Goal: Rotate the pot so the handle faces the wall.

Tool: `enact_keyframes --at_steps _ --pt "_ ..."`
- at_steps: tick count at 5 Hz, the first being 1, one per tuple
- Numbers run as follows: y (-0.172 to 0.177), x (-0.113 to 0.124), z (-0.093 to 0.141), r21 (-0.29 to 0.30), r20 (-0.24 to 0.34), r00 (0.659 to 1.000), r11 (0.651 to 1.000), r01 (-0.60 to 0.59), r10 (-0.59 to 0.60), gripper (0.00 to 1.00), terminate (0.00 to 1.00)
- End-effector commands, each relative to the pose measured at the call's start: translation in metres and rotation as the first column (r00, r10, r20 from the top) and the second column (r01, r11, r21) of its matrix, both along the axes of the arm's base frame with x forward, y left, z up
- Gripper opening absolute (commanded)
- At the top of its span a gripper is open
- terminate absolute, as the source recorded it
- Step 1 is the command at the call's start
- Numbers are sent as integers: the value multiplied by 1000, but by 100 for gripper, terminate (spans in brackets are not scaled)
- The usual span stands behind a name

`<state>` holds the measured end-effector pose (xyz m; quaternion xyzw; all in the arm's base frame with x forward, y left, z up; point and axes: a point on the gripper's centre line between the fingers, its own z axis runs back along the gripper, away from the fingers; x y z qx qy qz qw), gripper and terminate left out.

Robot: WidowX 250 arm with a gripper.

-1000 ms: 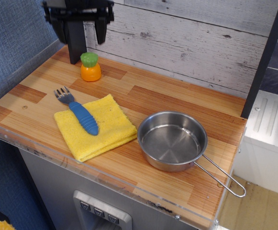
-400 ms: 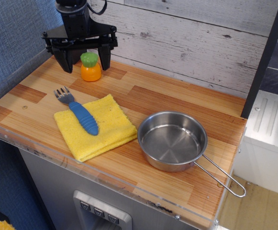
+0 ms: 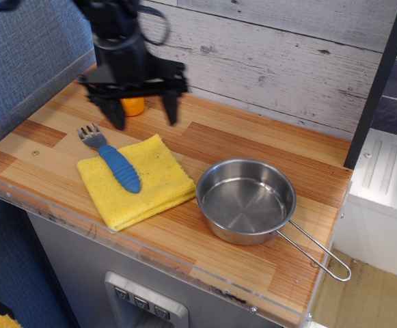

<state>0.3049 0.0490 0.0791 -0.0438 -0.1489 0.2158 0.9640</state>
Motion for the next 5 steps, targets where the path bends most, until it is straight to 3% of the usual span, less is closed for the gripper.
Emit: enact_keyframes --at_steps 1,3,5 --pt "-47 -3 1 -24 47 995 996 87 -86 100 0" --pt "-85 -13 -23 10 16 980 980 197 -197 100 0" --pt "-84 -21 -48 27 -31 980 980 199 -198 100 0"
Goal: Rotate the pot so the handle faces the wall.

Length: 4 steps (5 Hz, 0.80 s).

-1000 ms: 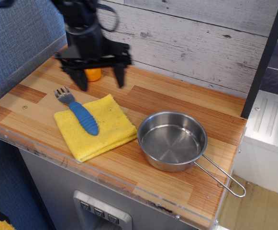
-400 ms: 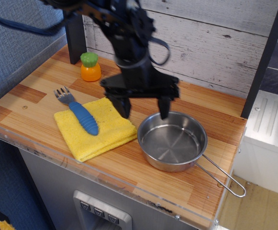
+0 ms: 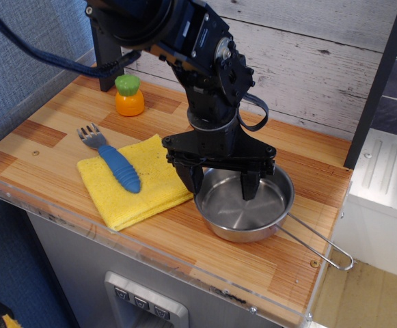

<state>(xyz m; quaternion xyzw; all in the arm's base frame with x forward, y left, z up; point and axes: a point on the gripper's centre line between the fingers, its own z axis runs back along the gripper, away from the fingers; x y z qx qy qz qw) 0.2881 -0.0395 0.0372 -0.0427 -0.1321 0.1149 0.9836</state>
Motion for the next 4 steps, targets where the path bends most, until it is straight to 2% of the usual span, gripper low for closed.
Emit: enact_keyframes --at_steps 1,3,4 --pt "16 -7 -12 20 -14 1000 999 -27 27 100 0" --pt "18 -4 -7 28 -14 999 999 -32 32 100 0" --pt "23 -2 6 36 14 999 998 -42 42 100 0"
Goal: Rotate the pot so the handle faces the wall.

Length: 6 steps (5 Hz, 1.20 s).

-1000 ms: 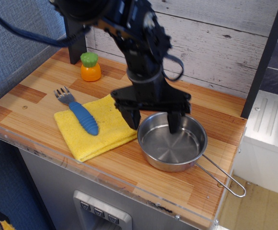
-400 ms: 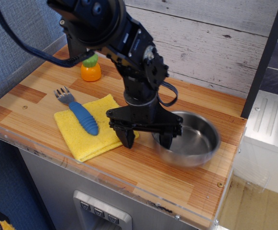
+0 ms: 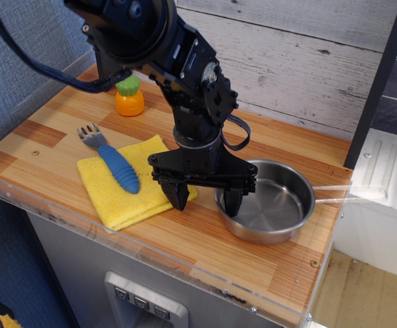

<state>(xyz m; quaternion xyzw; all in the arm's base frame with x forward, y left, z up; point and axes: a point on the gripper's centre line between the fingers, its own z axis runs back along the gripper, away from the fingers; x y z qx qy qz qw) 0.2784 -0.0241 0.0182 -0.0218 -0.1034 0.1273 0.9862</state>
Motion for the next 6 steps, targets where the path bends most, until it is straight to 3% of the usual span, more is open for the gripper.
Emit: enact_keyframes --at_steps 1,2,4,6 --pt "18 11 41 24 102 994 999 -40 38 100 0" --pt "23 14 62 12 132 990 999 -50 48 100 0" --pt "27 25 134 -42 248 968 999 -31 41 100 0" --pt "34 18 140 -71 234 970 996 -46 62 100 0"
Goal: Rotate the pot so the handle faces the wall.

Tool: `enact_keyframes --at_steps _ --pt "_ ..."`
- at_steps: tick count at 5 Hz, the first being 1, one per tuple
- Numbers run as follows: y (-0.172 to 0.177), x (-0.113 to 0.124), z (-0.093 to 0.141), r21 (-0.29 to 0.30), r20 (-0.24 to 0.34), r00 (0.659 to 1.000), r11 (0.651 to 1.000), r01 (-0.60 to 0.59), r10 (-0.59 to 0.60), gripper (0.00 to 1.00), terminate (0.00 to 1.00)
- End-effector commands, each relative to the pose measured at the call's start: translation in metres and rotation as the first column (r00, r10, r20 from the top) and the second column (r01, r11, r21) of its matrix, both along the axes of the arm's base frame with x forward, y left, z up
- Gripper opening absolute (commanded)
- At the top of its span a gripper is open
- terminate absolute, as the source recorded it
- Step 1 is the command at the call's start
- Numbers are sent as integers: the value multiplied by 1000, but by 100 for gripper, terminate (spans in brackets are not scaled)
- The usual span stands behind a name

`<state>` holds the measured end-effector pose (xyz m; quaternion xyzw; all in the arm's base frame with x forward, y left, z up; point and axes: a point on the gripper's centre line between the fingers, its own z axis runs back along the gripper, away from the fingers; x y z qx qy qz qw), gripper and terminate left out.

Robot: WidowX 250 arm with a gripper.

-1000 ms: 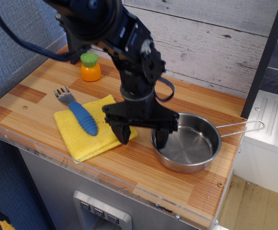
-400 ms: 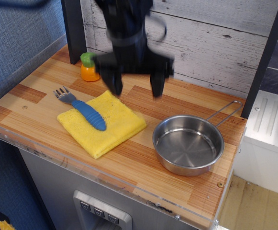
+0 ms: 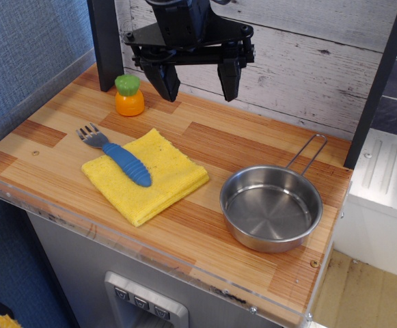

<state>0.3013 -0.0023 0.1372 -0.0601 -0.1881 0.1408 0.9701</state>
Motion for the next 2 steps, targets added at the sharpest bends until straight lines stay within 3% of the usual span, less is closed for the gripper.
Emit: enact_keyframes --at_steps 1,2 --pt "12 -5 21 -10 58 998 1000 -29 29 100 0" --pt "12 -5 21 -10 58 998 1000 -29 29 100 100"
